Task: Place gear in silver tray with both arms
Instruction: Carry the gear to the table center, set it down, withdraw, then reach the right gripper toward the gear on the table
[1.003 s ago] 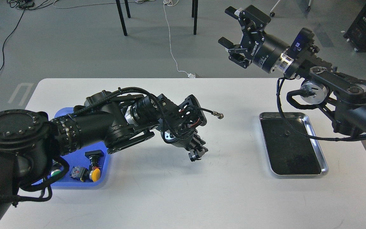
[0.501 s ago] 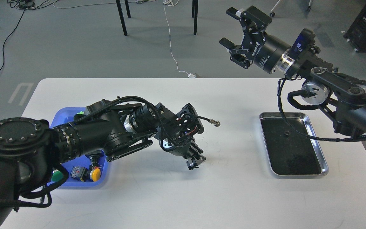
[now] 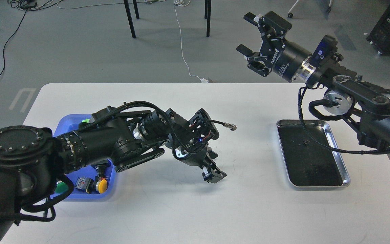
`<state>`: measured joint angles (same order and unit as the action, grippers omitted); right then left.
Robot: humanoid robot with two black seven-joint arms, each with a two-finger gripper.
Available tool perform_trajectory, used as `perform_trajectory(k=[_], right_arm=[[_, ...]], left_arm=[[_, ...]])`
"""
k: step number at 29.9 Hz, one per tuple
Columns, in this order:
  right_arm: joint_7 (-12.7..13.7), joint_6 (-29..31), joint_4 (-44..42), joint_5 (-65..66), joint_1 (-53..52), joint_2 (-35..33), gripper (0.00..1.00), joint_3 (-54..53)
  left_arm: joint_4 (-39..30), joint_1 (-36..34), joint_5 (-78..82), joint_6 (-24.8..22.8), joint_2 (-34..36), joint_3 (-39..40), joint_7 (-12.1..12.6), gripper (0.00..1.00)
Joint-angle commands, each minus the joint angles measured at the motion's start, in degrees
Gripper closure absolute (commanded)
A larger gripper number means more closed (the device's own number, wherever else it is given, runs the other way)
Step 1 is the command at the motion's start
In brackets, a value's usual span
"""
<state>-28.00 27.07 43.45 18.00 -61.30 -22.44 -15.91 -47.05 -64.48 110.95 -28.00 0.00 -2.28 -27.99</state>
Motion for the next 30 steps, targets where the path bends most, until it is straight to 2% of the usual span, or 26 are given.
perform_trajectory(k=[1,3,6,10,16,20,23,25,30], right_arm=[[0.0,0.4,0.8,-0.6,1.3,-3.3,0.04,-0.1],[0.0,0.6,1.9,-0.7,3.4,-5.1,0.04,-0.5],[0.0,0.6,4.3,-0.6,6.6,-8.7,0.03,-0.6],[0.0,0.7,7.0,0.3,9.9,-11.7,0.01,0.1],[0.0,0.9,12.3,10.1,10.3,-14.9,0.01,1.8],[0.0,0.9,15.2,23.9,6.6,-14.9,0.01,4.0],[0.0,0.9,17.2,35.5,0.9,-14.1,0.01,9.8],[0.0,0.9,18.2,41.7,-3.9,-13.1,0.01,15.8],[0.0,0.9,19.3,53.2,-14.6,-5.3,0.01,28.0]], left_arm=[[-0.7,-0.6,-7.1,0.0,3.3,0.5,0.0,0.18],[-0.9,-0.3,-12.3,0.5,7.2,1.0,0.0,0.17],[-1.7,1.7,-24.2,4.3,12.4,3.9,0.0,0.15],[-4.5,8.3,-39.5,9.2,21.2,8.5,0.0,0.1],[-12.5,21.7,-58.2,8.1,31.5,25.3,0.0,0.05],[-14.6,32.2,-66.5,7.1,32.5,38.0,0.0,0.02],[-14.7,38.1,-70.5,6.9,31.8,46.4,0.0,0.02],[-14.7,40.4,-71.5,6.9,31.6,49.3,0.0,0.02],[-14.8,41.7,-71.7,7.0,32.6,51.7,0.0,0.02]])
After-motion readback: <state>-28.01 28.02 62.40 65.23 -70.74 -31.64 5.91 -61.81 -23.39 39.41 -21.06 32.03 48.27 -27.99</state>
